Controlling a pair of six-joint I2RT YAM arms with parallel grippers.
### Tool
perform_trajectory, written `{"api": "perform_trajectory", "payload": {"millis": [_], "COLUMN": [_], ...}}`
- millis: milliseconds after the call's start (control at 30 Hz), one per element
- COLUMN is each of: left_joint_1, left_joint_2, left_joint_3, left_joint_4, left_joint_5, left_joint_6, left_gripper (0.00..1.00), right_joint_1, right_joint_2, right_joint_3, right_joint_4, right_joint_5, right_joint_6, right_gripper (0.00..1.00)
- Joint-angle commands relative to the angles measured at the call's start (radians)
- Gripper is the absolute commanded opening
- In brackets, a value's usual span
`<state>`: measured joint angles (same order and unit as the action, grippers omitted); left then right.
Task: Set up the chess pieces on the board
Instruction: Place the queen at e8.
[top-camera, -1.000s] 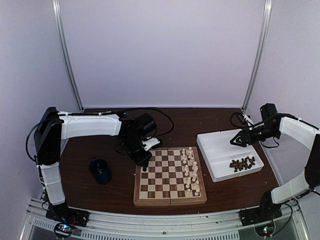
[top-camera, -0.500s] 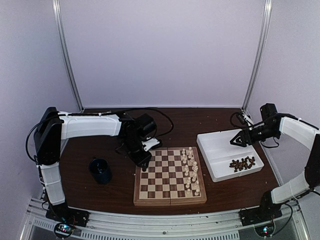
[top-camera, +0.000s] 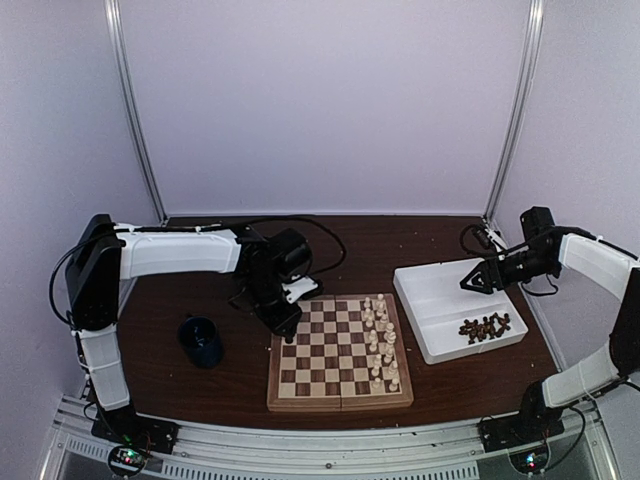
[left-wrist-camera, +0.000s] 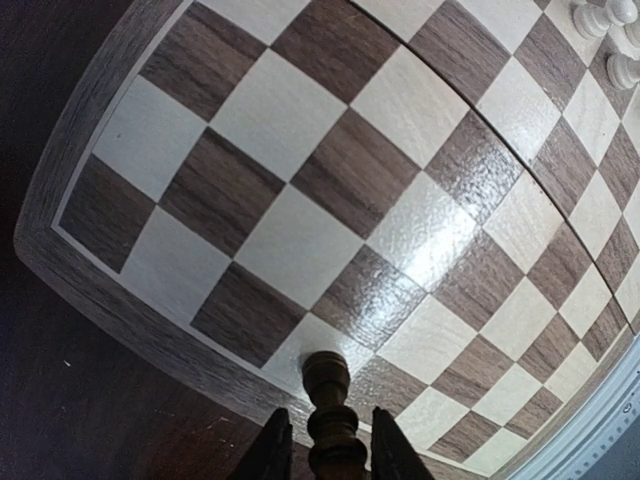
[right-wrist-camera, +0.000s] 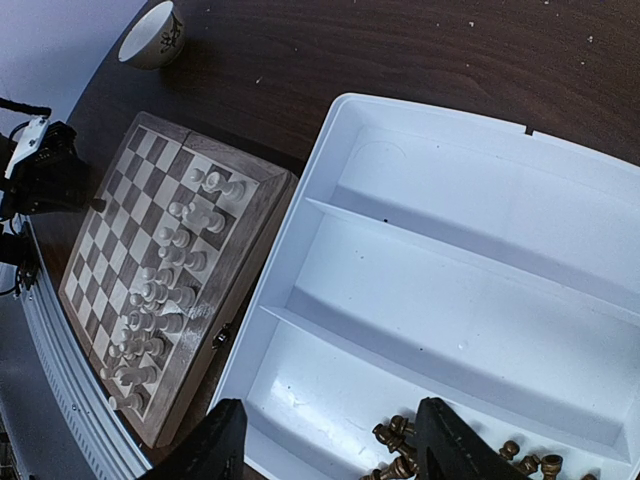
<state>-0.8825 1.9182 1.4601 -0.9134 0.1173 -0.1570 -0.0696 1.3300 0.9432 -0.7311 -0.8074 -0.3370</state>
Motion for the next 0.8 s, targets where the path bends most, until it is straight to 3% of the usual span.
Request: {"api": "perform_trajectory", "payload": {"millis": [0,467,767], "left_joint_1": [0.007,0.007,0.007], "left_joint_2": [-0.044,-0.047,-0.050], "left_joint_3": [-0.009,-0.014,-0.016], "left_joint_4": [0.016,0.016,0.016], "left_joint_5": [0.017,0.022,0.022], "left_joint_6": [-0.011,-0.016,-0.013], "left_gripper": [0.27,0.15,0.12], "right_joint_1": [-0.006,-0.006,-0.006], "right_joint_2": [-0.002,-0.008,-0.005], "right_joint_3": [0.015,0.014,0.013], "right_joint_4": [-0.011,-0.013,-0.011], "right_joint_5": [-0.016,-0.018,-0.018], "right_joint_6": [-0.006,-0.007,-0.008], "right_gripper": [0.62,0.62,0.62]}}
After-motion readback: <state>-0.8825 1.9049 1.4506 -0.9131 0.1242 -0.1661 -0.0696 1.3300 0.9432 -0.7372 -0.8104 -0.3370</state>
